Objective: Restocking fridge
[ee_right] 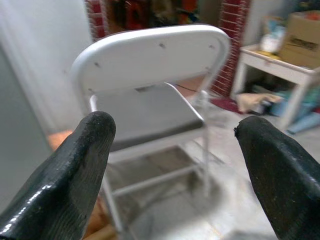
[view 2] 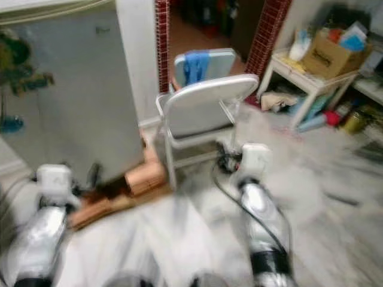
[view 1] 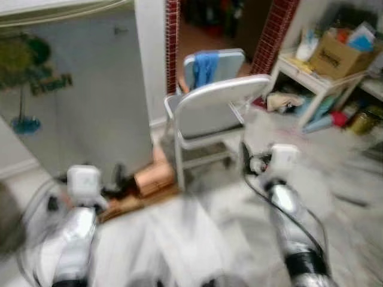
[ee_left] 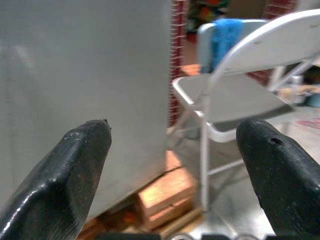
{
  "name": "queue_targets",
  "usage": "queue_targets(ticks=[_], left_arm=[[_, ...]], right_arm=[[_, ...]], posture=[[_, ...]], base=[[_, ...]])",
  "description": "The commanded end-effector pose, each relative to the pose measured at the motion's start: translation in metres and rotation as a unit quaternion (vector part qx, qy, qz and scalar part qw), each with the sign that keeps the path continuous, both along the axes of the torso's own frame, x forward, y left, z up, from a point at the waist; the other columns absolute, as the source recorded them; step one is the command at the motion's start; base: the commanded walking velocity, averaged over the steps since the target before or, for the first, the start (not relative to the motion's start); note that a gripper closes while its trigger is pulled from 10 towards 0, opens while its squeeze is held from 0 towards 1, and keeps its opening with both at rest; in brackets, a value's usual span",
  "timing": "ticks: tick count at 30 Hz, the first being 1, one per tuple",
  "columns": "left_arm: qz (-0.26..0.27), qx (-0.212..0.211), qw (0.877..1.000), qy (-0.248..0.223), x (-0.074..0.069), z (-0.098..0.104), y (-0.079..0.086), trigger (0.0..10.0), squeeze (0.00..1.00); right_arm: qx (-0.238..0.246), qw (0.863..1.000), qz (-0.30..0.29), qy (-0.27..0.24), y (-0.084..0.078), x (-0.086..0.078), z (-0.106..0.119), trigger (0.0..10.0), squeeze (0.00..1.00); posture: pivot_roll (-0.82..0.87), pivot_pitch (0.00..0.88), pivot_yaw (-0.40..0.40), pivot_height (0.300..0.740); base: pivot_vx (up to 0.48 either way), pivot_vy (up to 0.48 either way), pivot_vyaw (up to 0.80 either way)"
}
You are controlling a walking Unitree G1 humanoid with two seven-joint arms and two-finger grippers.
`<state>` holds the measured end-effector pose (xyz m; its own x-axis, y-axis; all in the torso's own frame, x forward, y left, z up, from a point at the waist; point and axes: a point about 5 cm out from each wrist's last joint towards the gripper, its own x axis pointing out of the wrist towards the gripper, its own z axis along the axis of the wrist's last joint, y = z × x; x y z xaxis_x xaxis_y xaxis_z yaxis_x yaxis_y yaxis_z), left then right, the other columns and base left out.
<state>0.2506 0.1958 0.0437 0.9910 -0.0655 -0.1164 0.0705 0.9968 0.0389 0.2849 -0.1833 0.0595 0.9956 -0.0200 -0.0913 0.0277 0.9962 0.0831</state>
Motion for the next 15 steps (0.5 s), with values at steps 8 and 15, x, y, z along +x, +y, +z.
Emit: queue_targets(ticks=[8, 15], left_arm=[[0.007, 0.012, 1.000, -0.001, -0.006, -0.001, 0.010, 10.0, 0.00], [0.006, 0.015, 1.000, 0.000, -0.015, -0.004, 0.008, 10.0, 0.00]], right_arm=[[-0.009, 1.000, 0.001, -0.012, -0.004, -0.005, 0.003, 10.0, 0.00], [-0.014, 1.000, -0.005, -0.007, -0.009, -0.015, -0.001, 10.0, 0.00]], posture=[[0.01, 0.000, -0.039, 0.740], [0.00, 0.000, -0.032, 0.740]], base=[[0.000, 0.480, 0.00], [0.000, 0.480, 0.00]])
